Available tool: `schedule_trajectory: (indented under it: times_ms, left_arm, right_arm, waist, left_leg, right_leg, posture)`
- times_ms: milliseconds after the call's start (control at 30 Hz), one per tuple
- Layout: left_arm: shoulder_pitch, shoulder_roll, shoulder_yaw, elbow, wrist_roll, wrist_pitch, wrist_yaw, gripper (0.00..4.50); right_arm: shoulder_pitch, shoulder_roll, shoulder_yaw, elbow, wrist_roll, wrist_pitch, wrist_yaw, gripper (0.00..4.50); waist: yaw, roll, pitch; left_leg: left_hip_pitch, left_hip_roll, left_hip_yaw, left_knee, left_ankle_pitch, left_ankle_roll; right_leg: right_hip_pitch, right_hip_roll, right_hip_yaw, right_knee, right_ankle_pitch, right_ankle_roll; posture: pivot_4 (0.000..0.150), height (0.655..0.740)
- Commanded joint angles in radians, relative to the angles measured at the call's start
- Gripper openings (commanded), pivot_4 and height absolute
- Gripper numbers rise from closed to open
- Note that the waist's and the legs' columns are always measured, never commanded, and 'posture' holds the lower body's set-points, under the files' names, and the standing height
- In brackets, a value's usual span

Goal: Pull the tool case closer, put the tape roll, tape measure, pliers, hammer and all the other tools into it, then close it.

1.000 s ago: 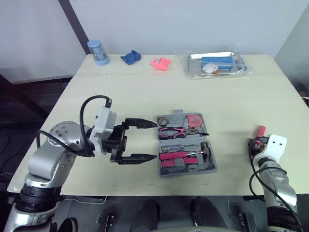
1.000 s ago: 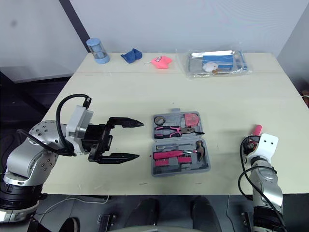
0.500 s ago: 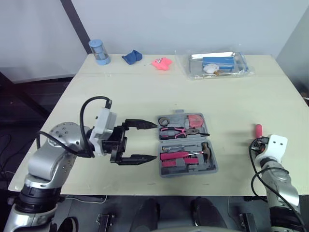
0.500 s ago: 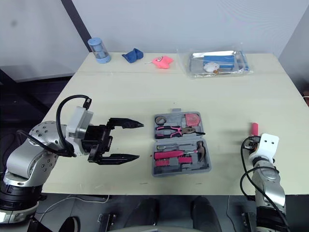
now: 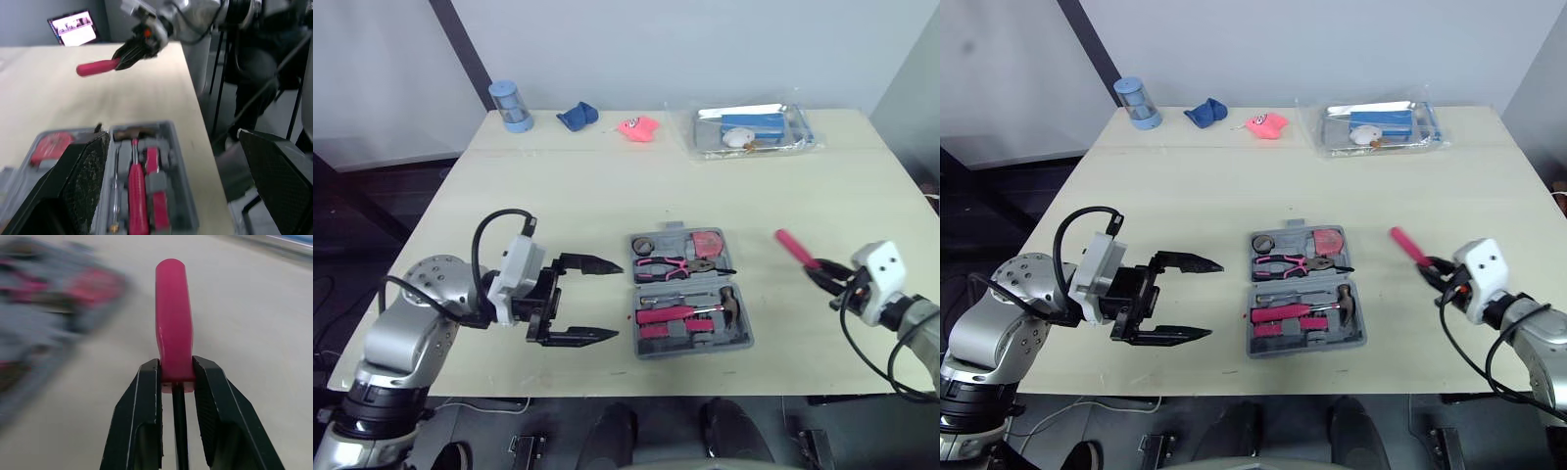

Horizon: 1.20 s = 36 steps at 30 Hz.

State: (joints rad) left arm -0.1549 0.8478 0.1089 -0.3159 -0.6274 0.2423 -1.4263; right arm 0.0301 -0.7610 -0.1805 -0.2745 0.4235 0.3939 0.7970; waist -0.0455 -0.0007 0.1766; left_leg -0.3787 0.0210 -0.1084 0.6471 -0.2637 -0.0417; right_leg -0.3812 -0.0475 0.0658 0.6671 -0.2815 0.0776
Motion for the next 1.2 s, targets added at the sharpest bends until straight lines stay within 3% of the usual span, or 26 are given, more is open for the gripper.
schedule_trajectory:
  times_ms: [33, 300, 633, 1200]
  left_arm:
    - [0.014, 0.013, 0.019, 0.021, 0.017, -0.062, -0.043, 4.50]
    - [0.045, 0.046, 0.020, 0.058, 0.016, -0.115, -0.131, 4.50]
    - [0.090, 0.080, 0.005, 0.085, 0.044, -0.203, -0.173, 4.50]
    - [0.159, 0.105, 0.023, 0.067, 0.052, -0.238, -0.157, 4.50]
  right_arm:
    - [-0.040, -0.062, 0.050, -0.088, 0.042, 0.034, 0.120, 0.38]
    - [-0.221, -0.140, 0.307, -0.174, -0.036, 0.134, 0.229, 0.38]
    - [-0.468, -0.103, 0.629, -0.192, -0.201, 0.219, 0.315, 0.38]
    - [-0.579, 0.029, 0.820, -0.160, -0.350, 0.316, 0.310, 0.38]
  waist:
    - [0.003, -0.001, 0.001]
    - [0.004, -0.003, 0.002]
    - [0.004, -0.006, 0.004]
    - [0.003, -0.006, 0.005]
  left_leg:
    - [0.000, 0.000, 0.000, 0.000, 0.000, 0.000]
    - [-0.002, 0.000, -0.001, 0.000, 0.000, 0.000]
    - [-0.003, 0.000, -0.003, 0.000, 0.000, 0.000]
    - [-0.006, 0.000, -0.005, 0.000, 0.000, 0.000]
  right_leg:
    - [0.000, 0.000, 0.000, -0.001, 0.000, 0.000]
    - [0.000, 0.000, -0.002, -0.003, 0.000, 0.000]
    - [-0.001, 0.000, -0.003, -0.003, 0.000, 0.000]
    - [-0.004, 0.000, -0.005, -0.002, 0.000, 0.000]
  posture:
    - [0.150, 0.7400]
    - [0.150, 0.7400]
    - [0.150, 0.7400]
    - [0.150, 0.7400]
